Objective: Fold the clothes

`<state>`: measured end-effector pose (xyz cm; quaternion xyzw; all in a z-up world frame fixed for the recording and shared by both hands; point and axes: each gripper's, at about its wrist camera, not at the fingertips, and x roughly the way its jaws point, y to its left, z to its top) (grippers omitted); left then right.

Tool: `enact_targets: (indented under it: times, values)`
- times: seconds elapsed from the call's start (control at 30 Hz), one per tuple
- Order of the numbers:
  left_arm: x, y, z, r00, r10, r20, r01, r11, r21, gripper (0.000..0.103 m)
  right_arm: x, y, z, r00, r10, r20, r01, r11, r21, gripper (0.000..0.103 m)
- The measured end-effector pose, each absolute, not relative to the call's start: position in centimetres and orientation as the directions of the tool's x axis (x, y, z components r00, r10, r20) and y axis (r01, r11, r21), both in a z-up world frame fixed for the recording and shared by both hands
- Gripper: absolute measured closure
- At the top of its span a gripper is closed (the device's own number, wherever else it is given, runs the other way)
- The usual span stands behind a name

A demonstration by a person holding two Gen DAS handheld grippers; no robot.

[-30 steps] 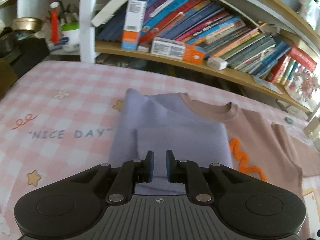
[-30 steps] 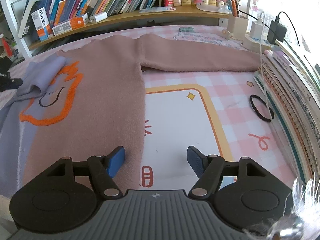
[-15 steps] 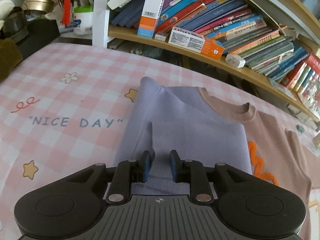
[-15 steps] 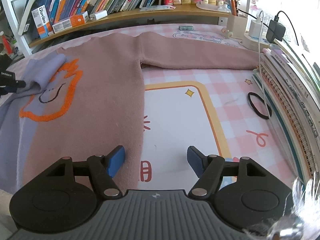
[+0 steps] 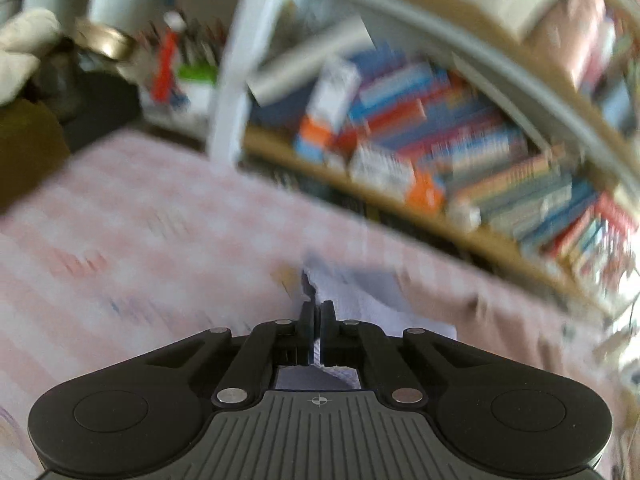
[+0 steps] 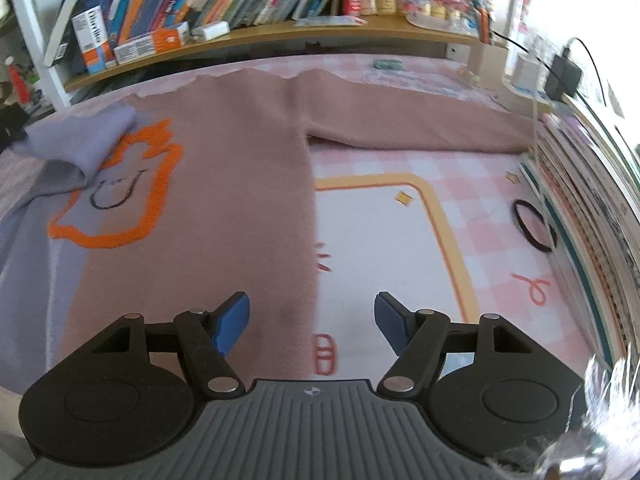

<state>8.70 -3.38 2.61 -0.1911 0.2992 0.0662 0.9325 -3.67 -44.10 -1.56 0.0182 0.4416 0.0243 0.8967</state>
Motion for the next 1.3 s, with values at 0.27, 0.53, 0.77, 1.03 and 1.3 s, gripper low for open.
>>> enact_targets:
  times: [0.27,0.53,0.77,1.03,1.3]
  values:
    - [6.2,6.8,7.8,0.846,0.205,-0.492,-0.367,0.893,-0.261,0.102,-3.7,-40.3,-1.3,0.617,0.072,-0.784,-0.044,0.997,0.056,0.036]
    - [5.2,14.0,8.5,0.795,0.348,-0.496,-0.487,0.855,-0.18,0.102,-4.1,-37.0,-1.6,0.614,0.071,-0.786,-0.043,0.997,0.057,0.036]
    - [4.7,16.2,7.1,0.764,0.366,-0.531,-0.51,0.847,-0.151,0.102,-4.4,-35.5,-1.5,0.615,0.063,-0.786,-0.042,0.998,0.047,0.036]
    - [4.0,16.2,5.6,0.738,0.369,-0.564,-0.508,0.855,-0.104,0.073,-5.7,-34.6,-1.4,0.608,0.027,-0.793,-0.02,1.0,0.019,0.036]
    - [-0.2,11.8,5.9,0.748,0.354,-0.561,-0.467,0.882,-0.067,0.055,-6.7,-35.5,-1.6,0.608,0.064,-0.791,-0.044,0.998,0.046,0.036]
